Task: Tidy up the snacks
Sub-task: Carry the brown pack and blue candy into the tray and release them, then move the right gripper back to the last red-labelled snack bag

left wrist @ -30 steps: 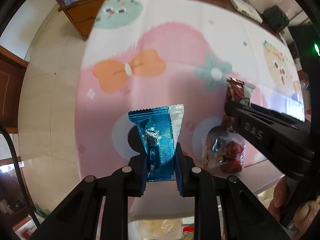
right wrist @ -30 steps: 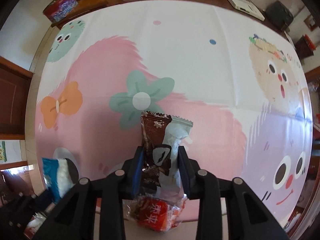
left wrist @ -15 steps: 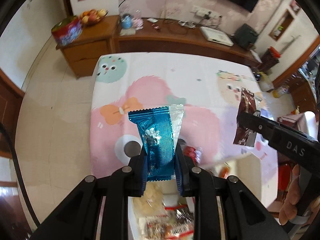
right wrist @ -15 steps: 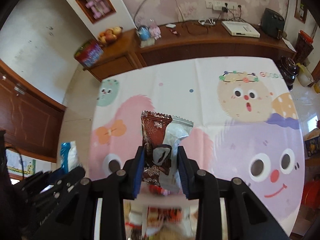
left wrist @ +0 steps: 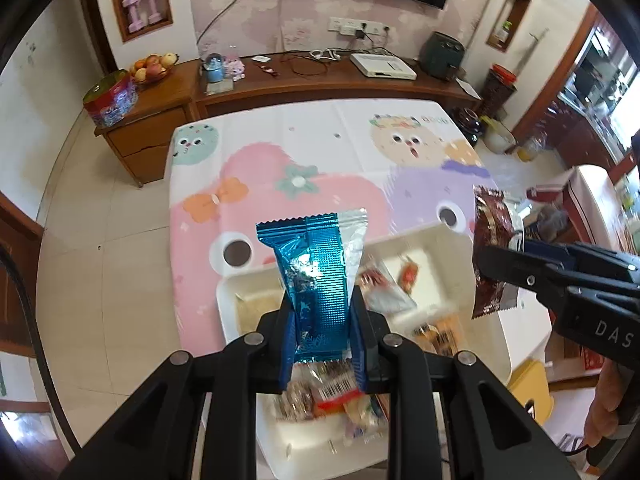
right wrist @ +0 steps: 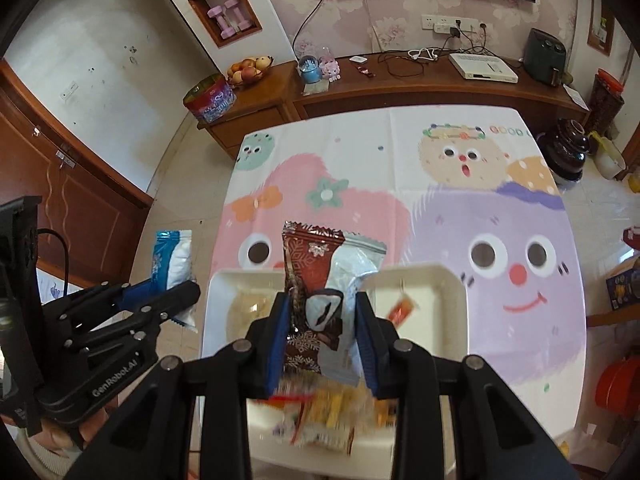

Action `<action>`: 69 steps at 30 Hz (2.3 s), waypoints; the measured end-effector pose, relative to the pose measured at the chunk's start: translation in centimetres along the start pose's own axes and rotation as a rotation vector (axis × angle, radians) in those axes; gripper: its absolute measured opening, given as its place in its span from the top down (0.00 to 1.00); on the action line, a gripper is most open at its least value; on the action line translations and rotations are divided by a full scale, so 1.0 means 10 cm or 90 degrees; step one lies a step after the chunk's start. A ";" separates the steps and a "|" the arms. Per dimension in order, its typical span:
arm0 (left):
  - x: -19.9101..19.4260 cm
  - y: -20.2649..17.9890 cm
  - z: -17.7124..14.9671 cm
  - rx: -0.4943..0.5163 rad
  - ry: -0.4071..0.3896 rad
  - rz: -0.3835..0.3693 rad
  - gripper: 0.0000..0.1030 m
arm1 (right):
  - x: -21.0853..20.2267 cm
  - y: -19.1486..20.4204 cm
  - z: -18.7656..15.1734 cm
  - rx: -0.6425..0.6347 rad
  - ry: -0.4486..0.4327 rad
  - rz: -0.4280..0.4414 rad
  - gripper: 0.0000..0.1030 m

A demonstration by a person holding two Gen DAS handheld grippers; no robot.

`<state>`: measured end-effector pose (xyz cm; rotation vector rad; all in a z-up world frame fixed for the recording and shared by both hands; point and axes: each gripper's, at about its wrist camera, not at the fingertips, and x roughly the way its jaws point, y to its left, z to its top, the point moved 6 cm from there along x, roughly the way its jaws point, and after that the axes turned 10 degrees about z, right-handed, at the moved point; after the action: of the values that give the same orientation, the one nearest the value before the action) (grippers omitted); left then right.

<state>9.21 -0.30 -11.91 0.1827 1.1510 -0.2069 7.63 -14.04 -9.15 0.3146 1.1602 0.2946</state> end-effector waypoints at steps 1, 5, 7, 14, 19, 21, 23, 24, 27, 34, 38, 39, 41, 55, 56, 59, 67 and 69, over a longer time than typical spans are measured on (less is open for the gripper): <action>-0.02 -0.03 -0.06 0.006 0.000 0.003 0.79 | -0.03 0.01 -0.06 -0.001 -0.001 -0.005 0.69; 0.00 -0.14 -0.24 0.035 0.003 0.020 0.79 | -0.12 0.05 -0.25 -0.012 0.001 -0.026 0.69; 0.03 -0.17 -0.34 0.041 0.016 0.017 0.79 | -0.14 0.08 -0.34 -0.016 0.004 -0.033 0.69; 0.15 -0.14 -0.53 0.042 0.061 0.024 0.66 | -0.05 0.09 -0.58 -0.011 0.033 -0.058 0.68; 0.10 -0.11 -0.58 0.036 0.056 0.025 0.18 | -0.03 0.08 -0.68 0.006 0.043 -0.063 0.62; 0.10 -0.10 -0.58 0.036 0.058 0.028 0.17 | -0.04 0.08 -0.69 0.014 0.040 -0.063 0.61; 0.12 -0.09 -0.59 0.033 0.063 0.027 0.17 | -0.06 0.08 -0.69 0.016 0.038 -0.064 0.61; 0.12 -0.09 -0.59 0.032 0.065 0.028 0.17 | -0.06 0.08 -0.70 0.016 0.038 -0.063 0.61; 0.13 -0.08 -0.59 0.028 0.067 0.028 0.17 | -0.06 0.11 -0.70 0.008 0.038 -0.060 0.61; 0.14 -0.04 -0.57 0.022 0.066 0.033 0.17 | -0.01 0.18 -0.69 -0.004 0.051 -0.057 0.61; 0.16 -0.02 -0.56 0.018 0.068 0.036 0.17 | 0.03 0.17 -0.67 -0.004 0.059 -0.056 0.61; 0.17 -0.02 -0.56 0.017 0.069 0.036 0.17 | 0.04 0.17 -0.67 -0.004 0.061 -0.056 0.61; 0.18 -0.02 -0.56 0.016 0.071 0.038 0.17 | 0.06 0.16 -0.66 -0.005 0.065 -0.056 0.61; 0.30 0.00 -0.47 0.000 0.085 0.053 0.17 | 0.21 0.05 -0.54 -0.002 0.097 -0.043 0.60; 0.31 0.01 -0.46 -0.002 0.085 0.055 0.17 | 0.22 0.03 -0.52 -0.001 0.099 -0.042 0.60; 0.36 0.06 -0.42 -0.011 0.088 0.061 0.17 | 0.27 0.01 -0.46 -0.001 0.105 -0.039 0.60; 0.50 0.22 -0.24 -0.044 0.089 0.078 0.17 | 0.47 -0.04 -0.19 -0.010 0.120 -0.032 0.59; 0.54 0.29 -0.14 -0.050 0.081 0.091 0.17 | 0.52 -0.06 -0.12 -0.010 0.122 -0.030 0.58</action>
<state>10.81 2.48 -17.32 0.2104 1.2646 -0.0231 8.47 -12.50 -14.21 0.2487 1.3511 0.2964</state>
